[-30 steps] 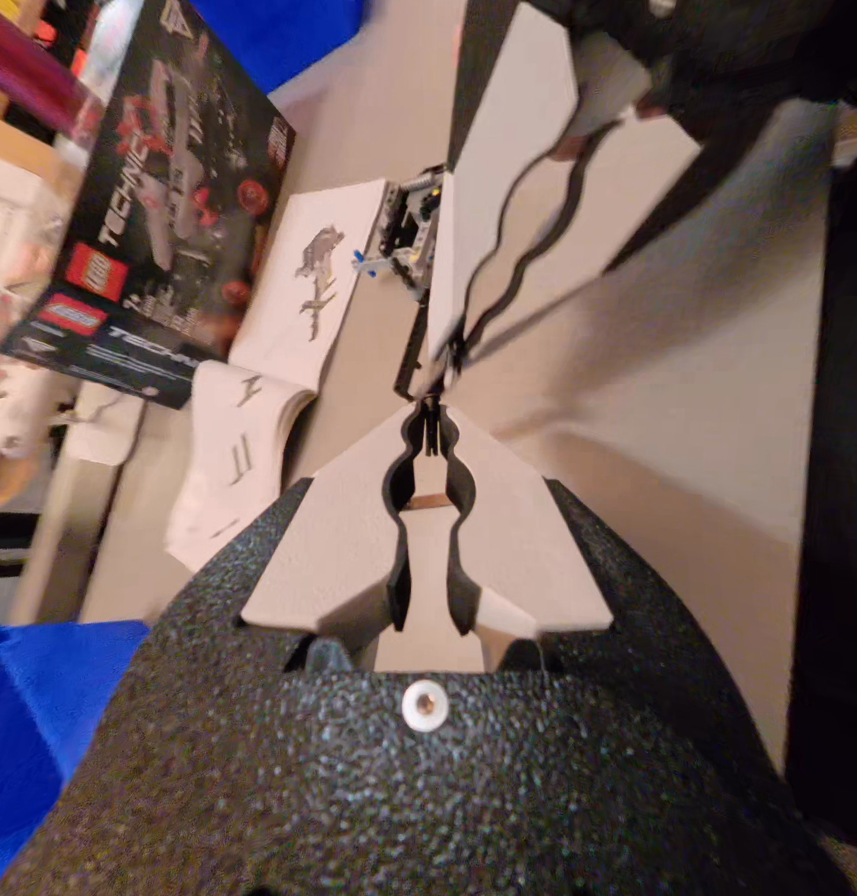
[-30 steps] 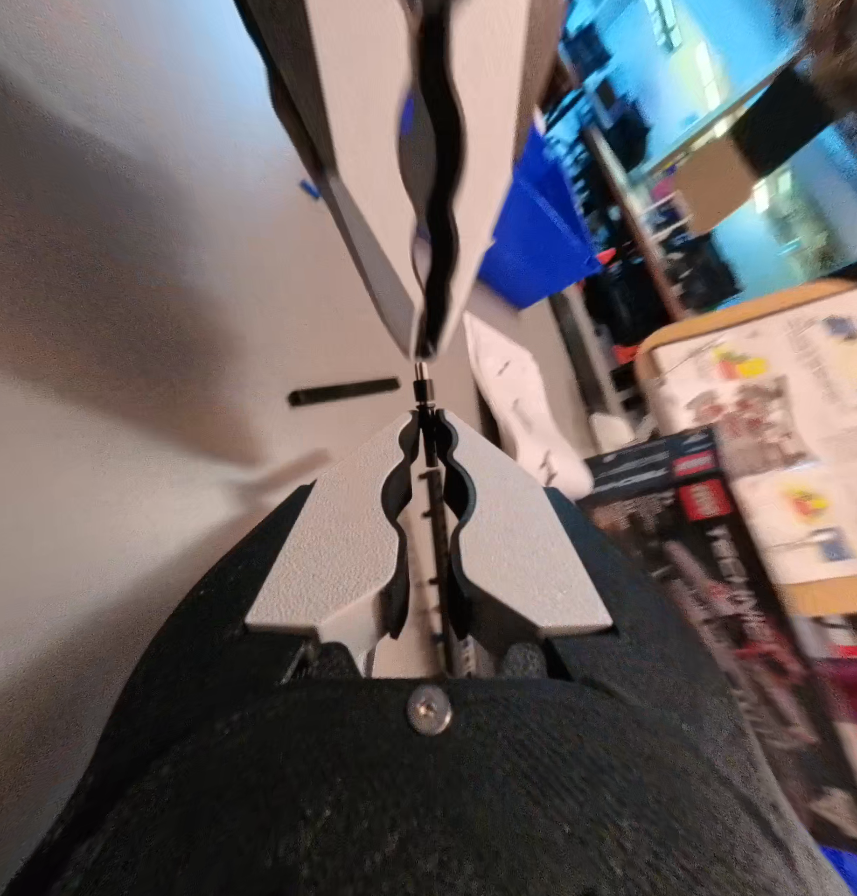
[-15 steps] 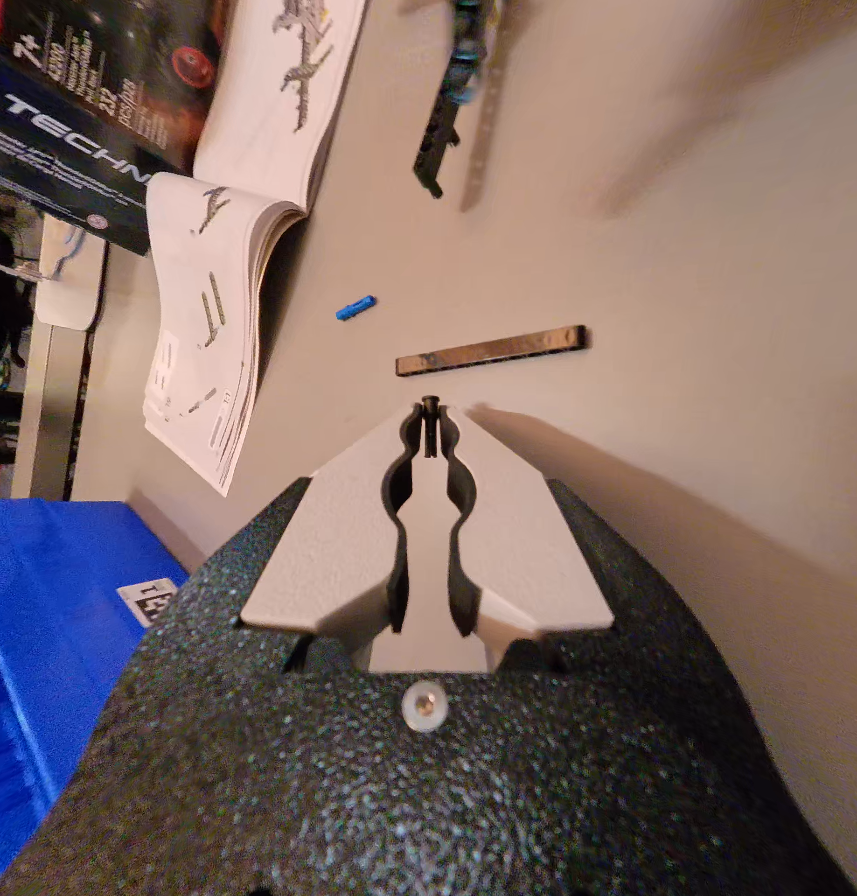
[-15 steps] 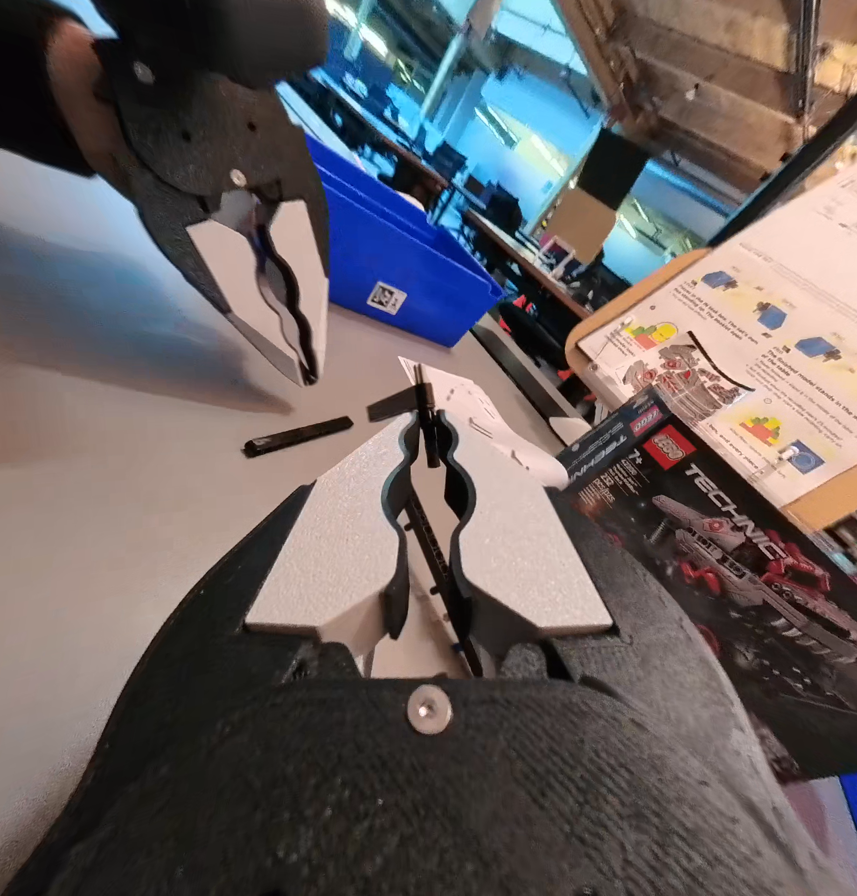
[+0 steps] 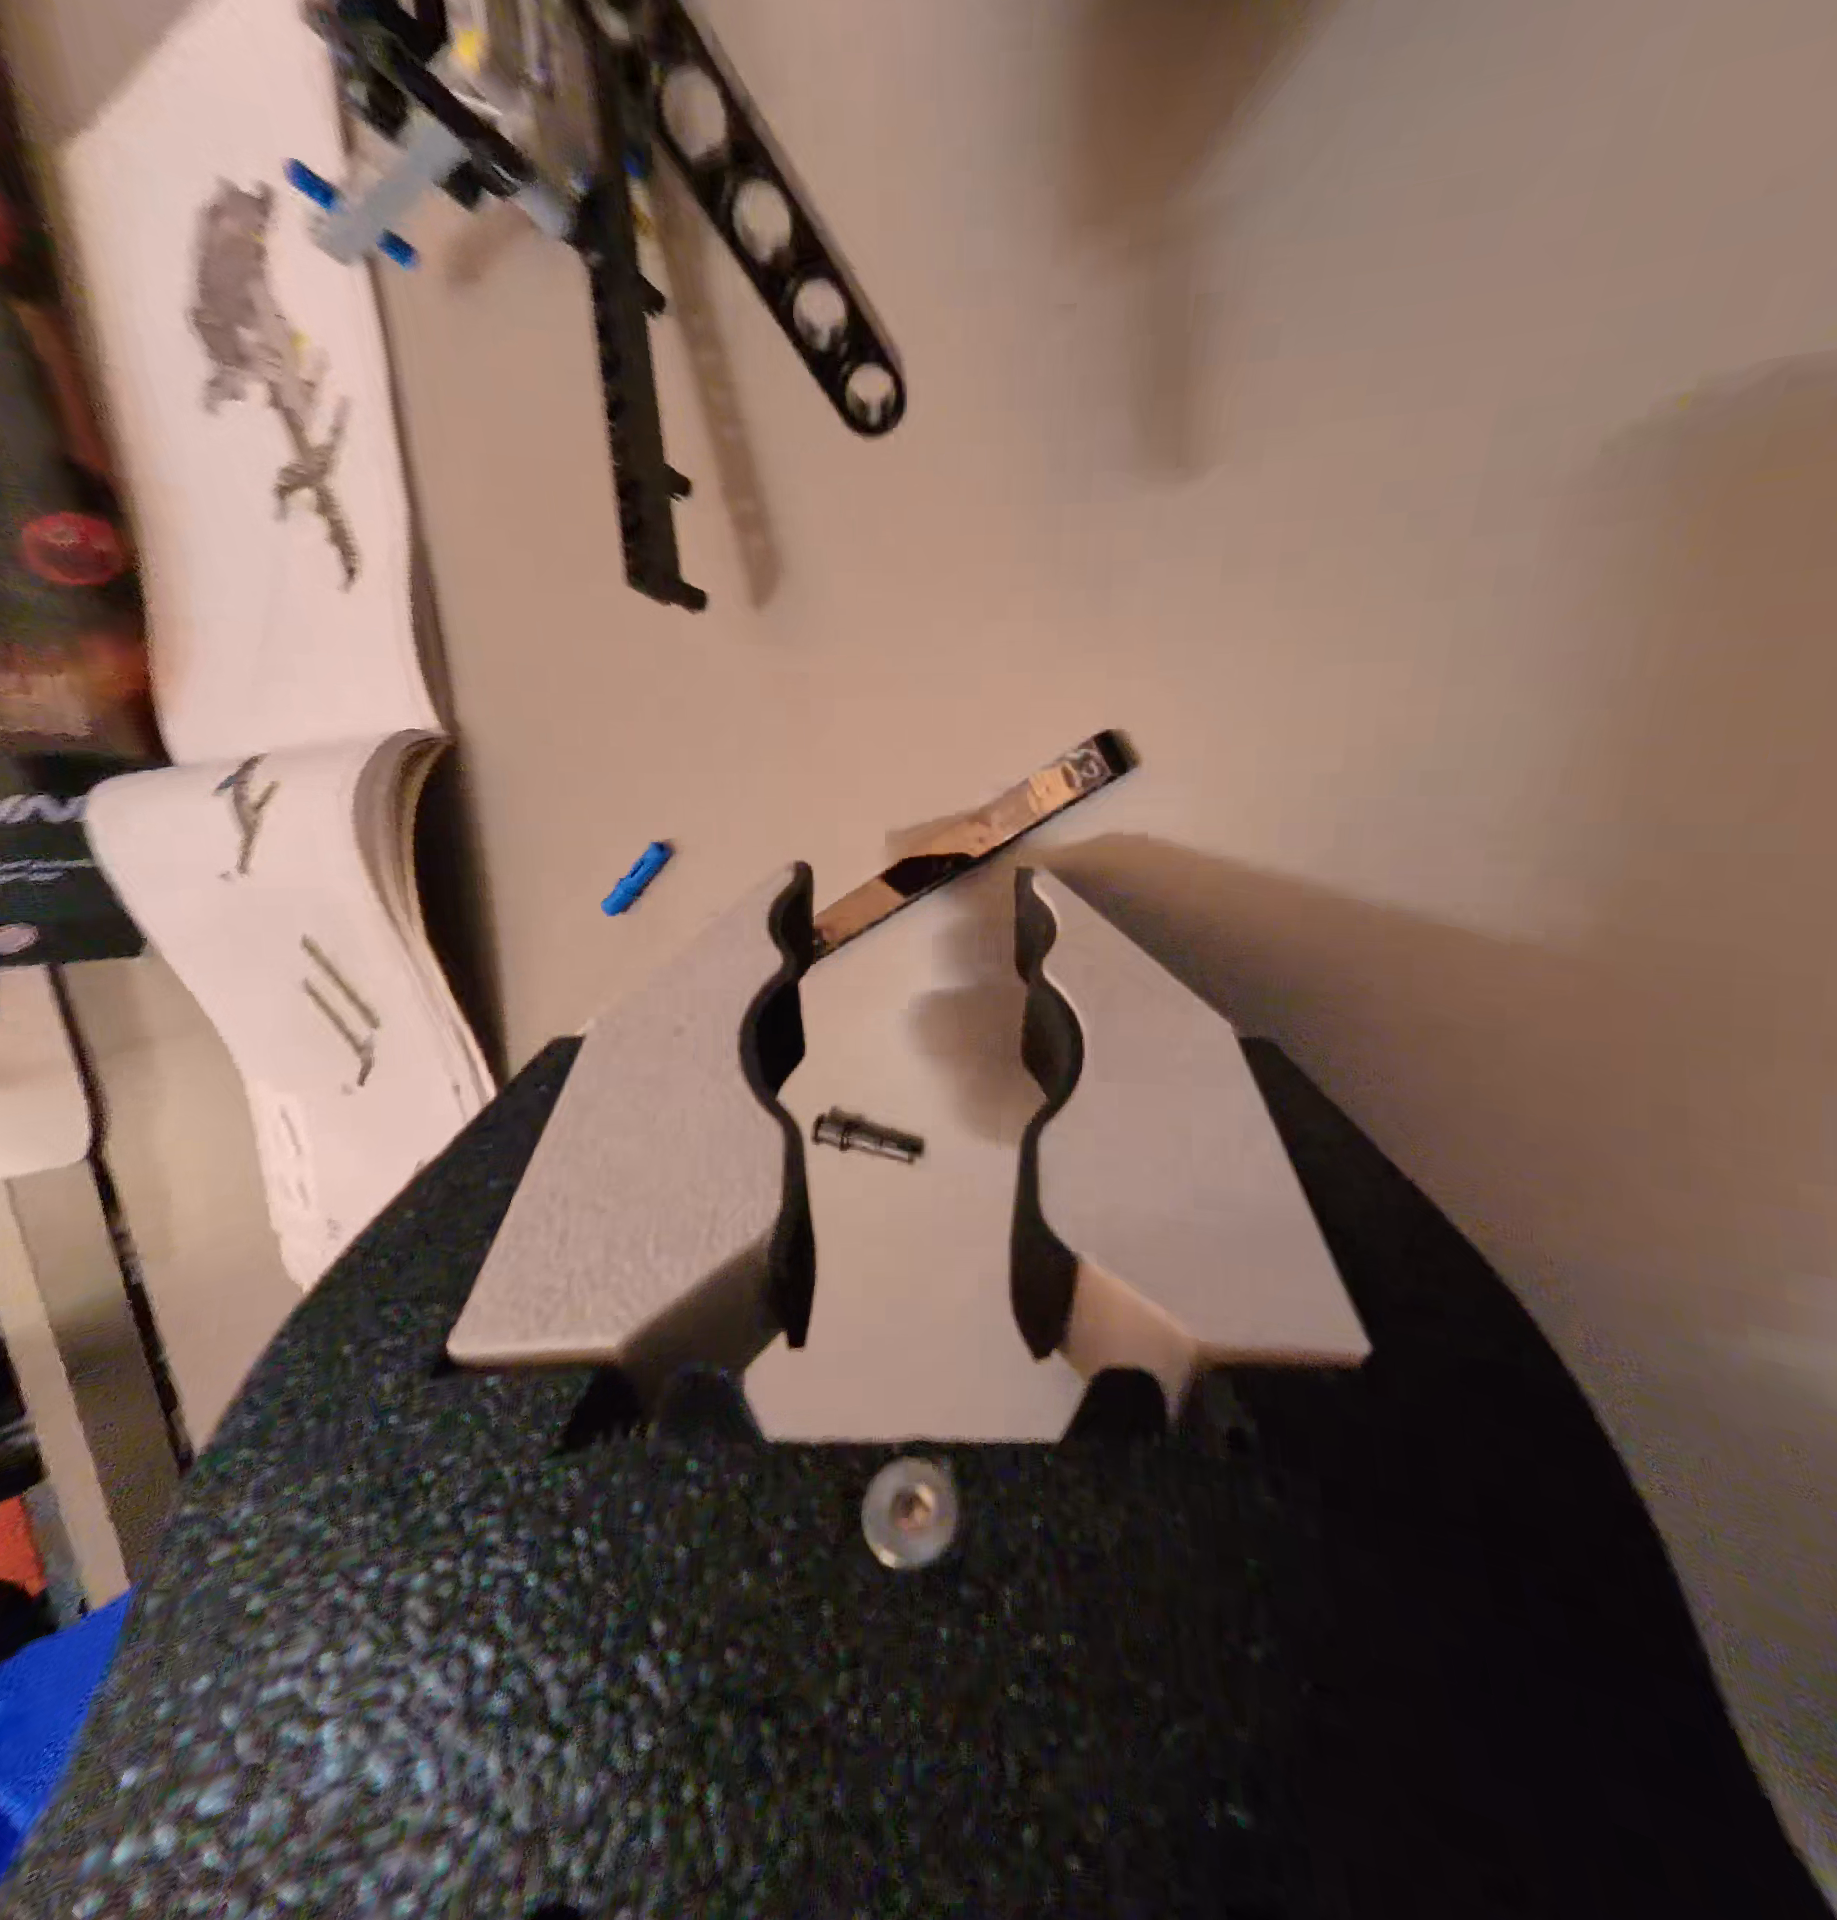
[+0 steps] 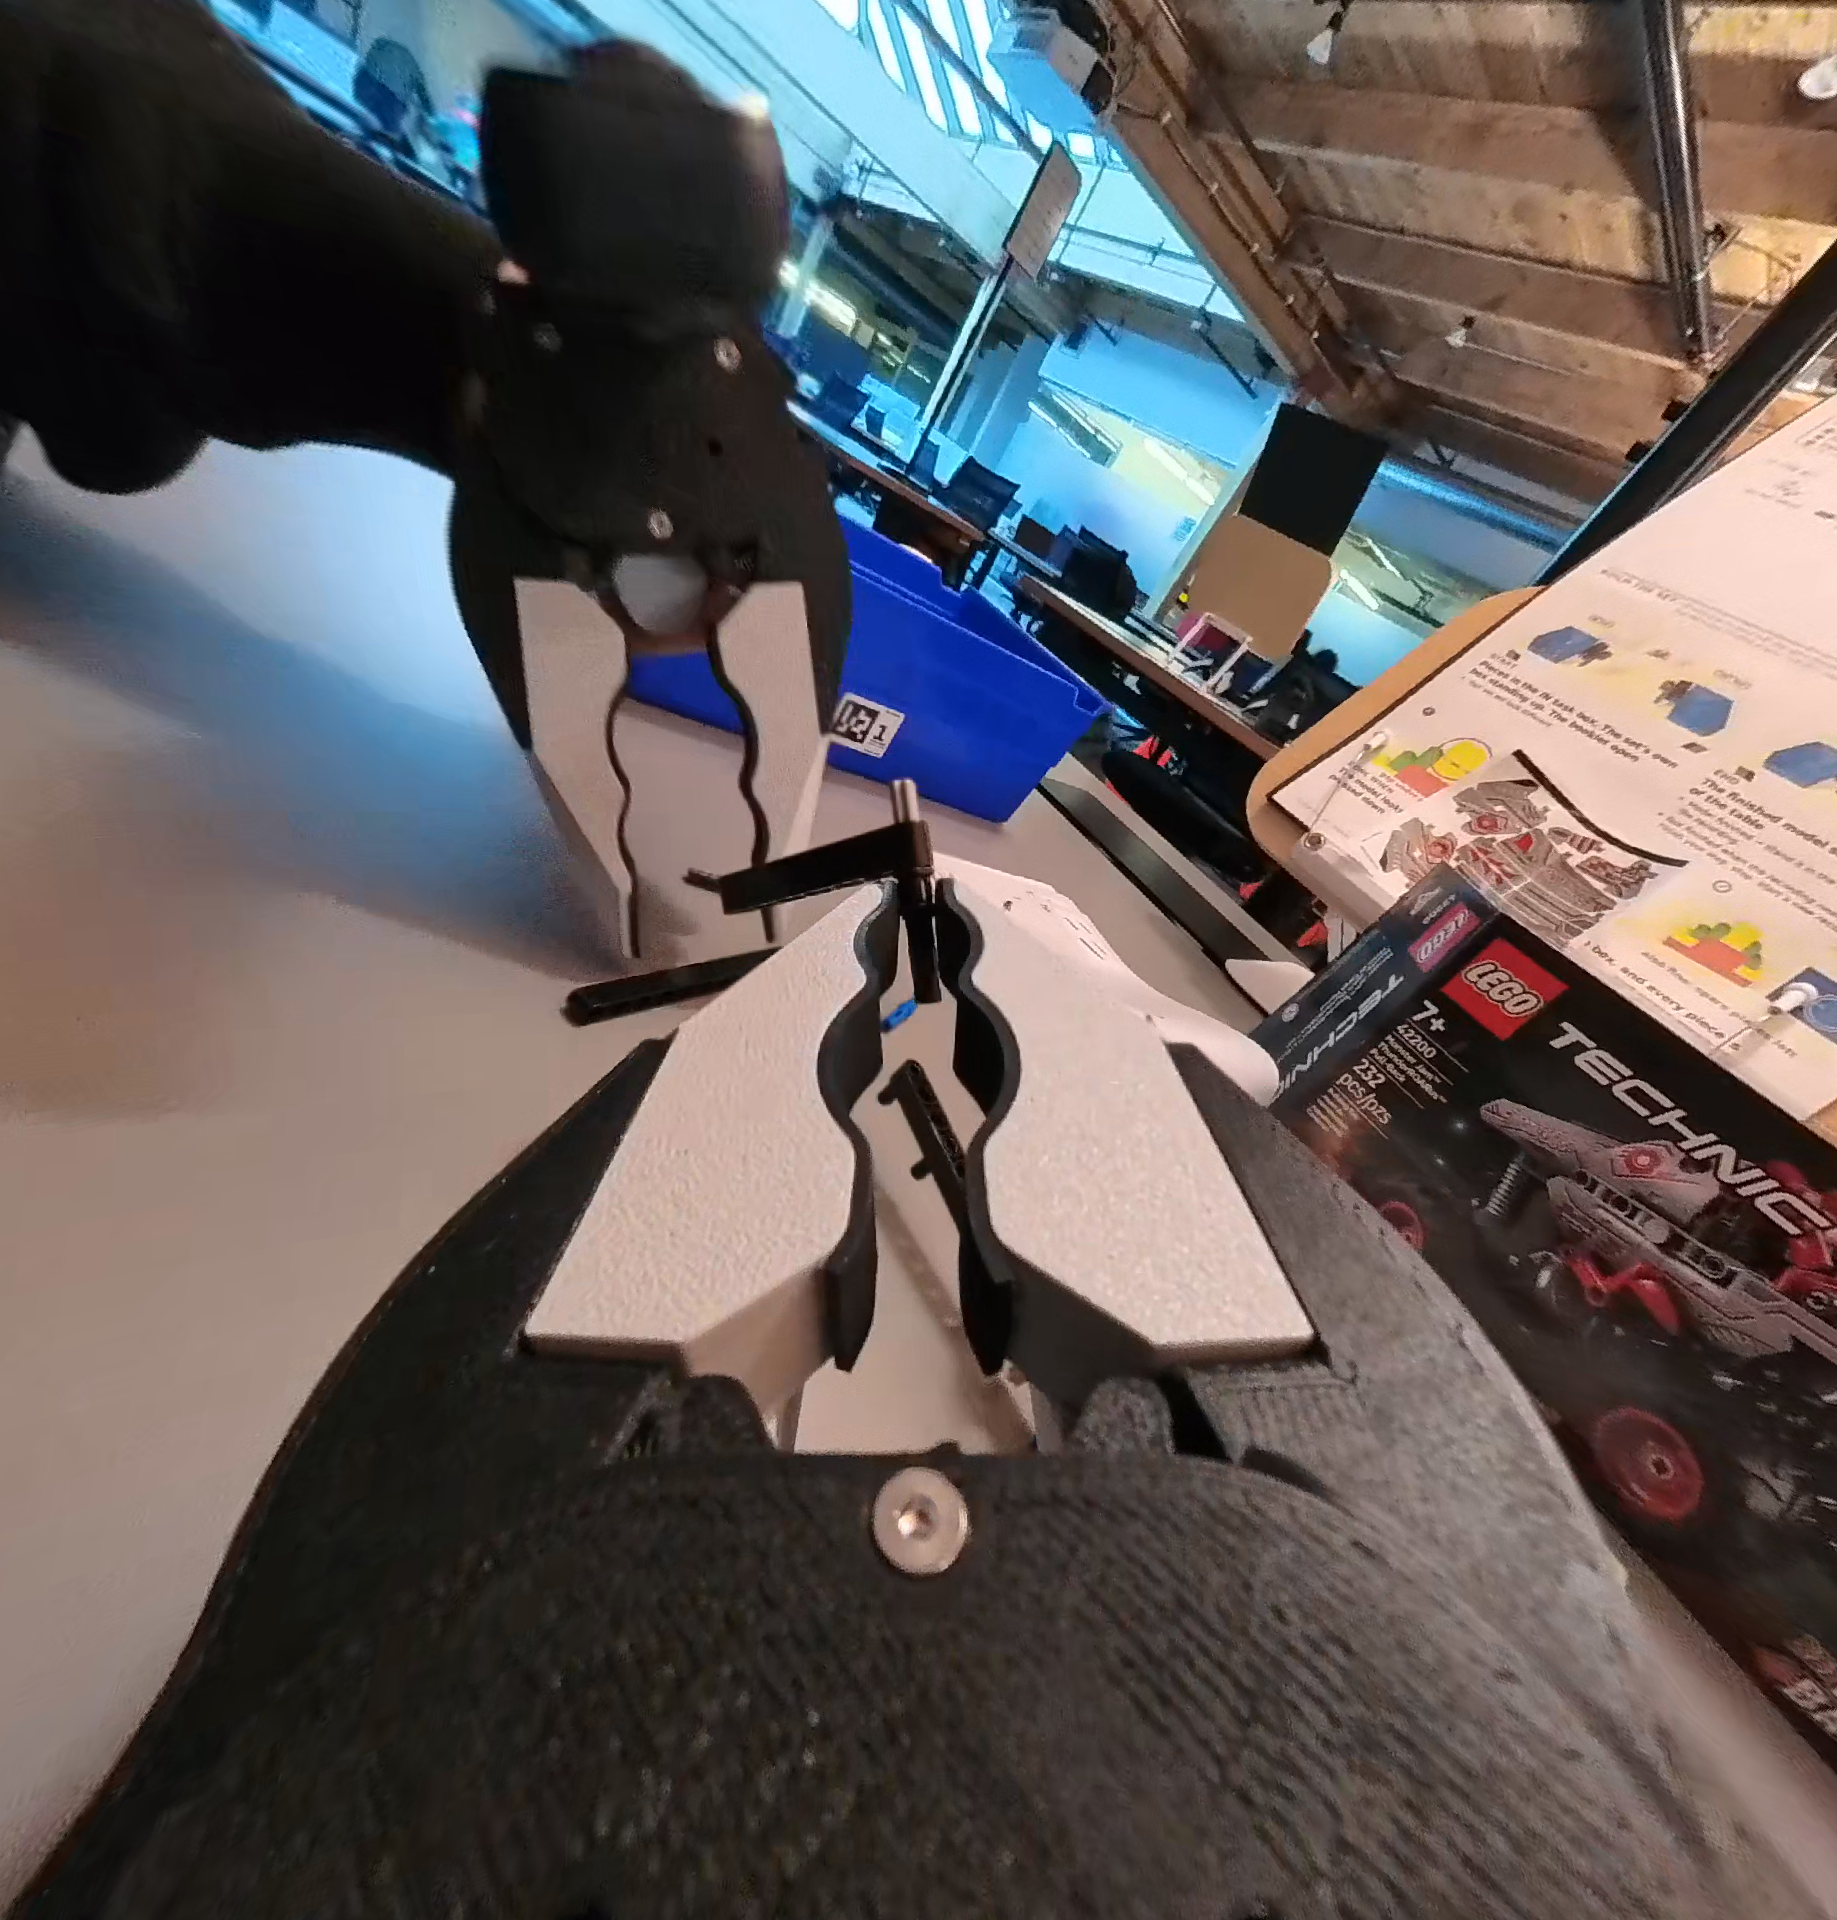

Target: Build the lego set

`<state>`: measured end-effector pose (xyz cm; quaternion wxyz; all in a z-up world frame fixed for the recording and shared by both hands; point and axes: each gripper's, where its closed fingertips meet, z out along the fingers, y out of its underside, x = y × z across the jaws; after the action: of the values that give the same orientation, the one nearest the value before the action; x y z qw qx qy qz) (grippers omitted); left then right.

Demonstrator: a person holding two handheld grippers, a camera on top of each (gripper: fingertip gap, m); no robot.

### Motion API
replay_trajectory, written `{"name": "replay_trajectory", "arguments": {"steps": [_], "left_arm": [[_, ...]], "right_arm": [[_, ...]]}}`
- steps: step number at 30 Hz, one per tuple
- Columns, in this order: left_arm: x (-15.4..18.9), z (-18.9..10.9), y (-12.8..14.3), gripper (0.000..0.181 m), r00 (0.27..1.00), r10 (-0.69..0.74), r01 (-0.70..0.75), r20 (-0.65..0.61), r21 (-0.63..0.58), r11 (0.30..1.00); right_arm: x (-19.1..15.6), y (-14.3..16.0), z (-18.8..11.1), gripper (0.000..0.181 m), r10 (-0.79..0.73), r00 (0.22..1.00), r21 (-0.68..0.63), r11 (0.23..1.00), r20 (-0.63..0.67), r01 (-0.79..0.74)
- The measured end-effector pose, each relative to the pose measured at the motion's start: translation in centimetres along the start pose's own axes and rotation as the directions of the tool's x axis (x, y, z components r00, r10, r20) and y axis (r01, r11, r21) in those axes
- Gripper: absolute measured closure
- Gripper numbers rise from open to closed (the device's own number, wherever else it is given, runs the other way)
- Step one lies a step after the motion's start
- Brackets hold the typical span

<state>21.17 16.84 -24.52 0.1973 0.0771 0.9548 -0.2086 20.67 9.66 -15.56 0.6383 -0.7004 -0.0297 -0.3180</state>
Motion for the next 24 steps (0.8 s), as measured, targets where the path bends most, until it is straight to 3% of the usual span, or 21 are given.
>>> {"name": "replay_trajectory", "arguments": {"steps": [1, 5, 9, 12, 16, 18, 20, 22, 24], "left_arm": [[0.1, 0.5, 0.1, 0.146, 1.000, 0.002, -0.002, -0.028, 0.002, 1.000], [0.2, 1.5, -0.8, 0.162, 0.987, -0.110, 0.119, -0.116, 0.072, 0.990], [-0.2, 1.4, -0.9, 0.181, 0.954, -0.285, 0.292, -0.089, 0.085, 0.953], [0.0, 1.0, -1.0, 0.180, 0.890, -0.450, 0.456, -0.074, 0.112, 0.883], [0.7, -0.1, -1.1, 0.162, 0.882, -0.468, 0.471, -0.061, 0.152, 0.869], [-0.6, -0.2, -0.7, 0.156, 0.845, -0.535, 0.530, -0.016, 0.157, 0.833], [-0.7, 0.3, -0.7, 0.148, 0.794, -0.605, 0.607, -0.057, 0.122, 0.785], [-0.8, 1.2, -0.2, 0.149, 0.781, -0.623, 0.624, -0.035, 0.061, 0.779], [-0.5, 1.8, -0.4, 0.170, 0.793, -0.608, 0.610, -0.040, 0.038, 0.792]], "right_arm": [[0.0, 0.0, 0.0, 0.177, 0.006, 1.000, -0.002, 1.000, 0.003, -0.006], [0.1, 0.1, -0.1, 0.178, -0.005, 1.000, -0.001, 1.000, -0.007, 0.005], [0.3, 0.2, -0.2, 0.177, -0.029, 0.999, -0.008, 1.000, -0.025, 0.029], [0.2, 0.4, -0.1, 0.177, -0.023, 1.000, -0.011, 1.000, -0.021, 0.022], [0.2, 0.4, -0.1, 0.178, -0.020, 1.000, -0.012, 1.000, -0.020, 0.020], [0.2, 0.5, -0.1, 0.177, -0.021, 1.000, -0.012, 1.000, -0.018, 0.021], [0.0, 0.5, -0.1, 0.177, -0.023, 1.000, -0.013, 1.000, -0.012, 0.023], [-0.1, 0.5, -0.1, 0.178, -0.032, 0.999, -0.017, 0.999, -0.010, 0.032], [-0.1, 0.6, -0.1, 0.177, -0.043, 0.999, -0.023, 0.999, -0.012, 0.042]]}}
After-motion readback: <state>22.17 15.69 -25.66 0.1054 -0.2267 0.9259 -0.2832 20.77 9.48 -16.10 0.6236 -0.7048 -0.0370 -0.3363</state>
